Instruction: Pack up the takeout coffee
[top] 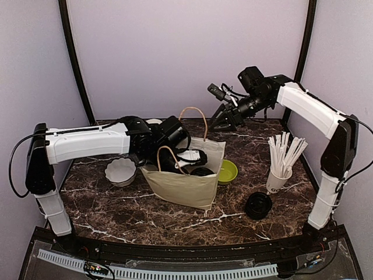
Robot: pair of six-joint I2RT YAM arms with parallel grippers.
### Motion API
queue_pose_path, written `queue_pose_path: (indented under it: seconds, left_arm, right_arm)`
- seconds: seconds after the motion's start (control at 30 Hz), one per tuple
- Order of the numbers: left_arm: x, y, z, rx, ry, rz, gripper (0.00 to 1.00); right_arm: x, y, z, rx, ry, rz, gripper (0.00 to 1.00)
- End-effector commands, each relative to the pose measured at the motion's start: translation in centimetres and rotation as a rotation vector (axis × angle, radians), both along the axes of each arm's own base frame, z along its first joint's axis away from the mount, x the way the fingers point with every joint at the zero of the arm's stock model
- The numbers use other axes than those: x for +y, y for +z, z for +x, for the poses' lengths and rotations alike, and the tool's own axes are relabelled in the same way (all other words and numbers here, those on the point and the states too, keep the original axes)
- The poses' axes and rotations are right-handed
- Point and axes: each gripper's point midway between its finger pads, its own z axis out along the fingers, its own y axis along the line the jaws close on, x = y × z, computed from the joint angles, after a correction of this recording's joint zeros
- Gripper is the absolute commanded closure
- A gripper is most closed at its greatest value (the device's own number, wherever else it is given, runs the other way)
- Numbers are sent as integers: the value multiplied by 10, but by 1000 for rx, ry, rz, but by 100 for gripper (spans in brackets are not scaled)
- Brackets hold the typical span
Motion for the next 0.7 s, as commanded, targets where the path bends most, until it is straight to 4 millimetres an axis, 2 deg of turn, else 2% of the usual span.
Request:
queue_pose_path:
  seconds: [0.0,0.17,0.3,0.37,0.4,0.67]
  left_arm:
    - [10,-37,-27,196,34,104,58]
    - [6,6,-12,118,80,57,39]
    - [11,35,-4,52,121,31,25]
    - [13,46,-3,38,132,14,14]
    - [14,52,-4,33,137,4,5]
    - [17,99,-4,-25,154,-109,1]
  right_arm:
    - [-14,18,-16,-45,23,35,45]
    - [-21,30,-16,-67,1,50,44]
    - [-21,36,-14,-75,-11,59,43]
    - [-21,40,-14,-76,-15,65,42]
    - [-21,41,-13,-76,-16,67,42]
    - [-20,49,-10,-81,-30,64,41]
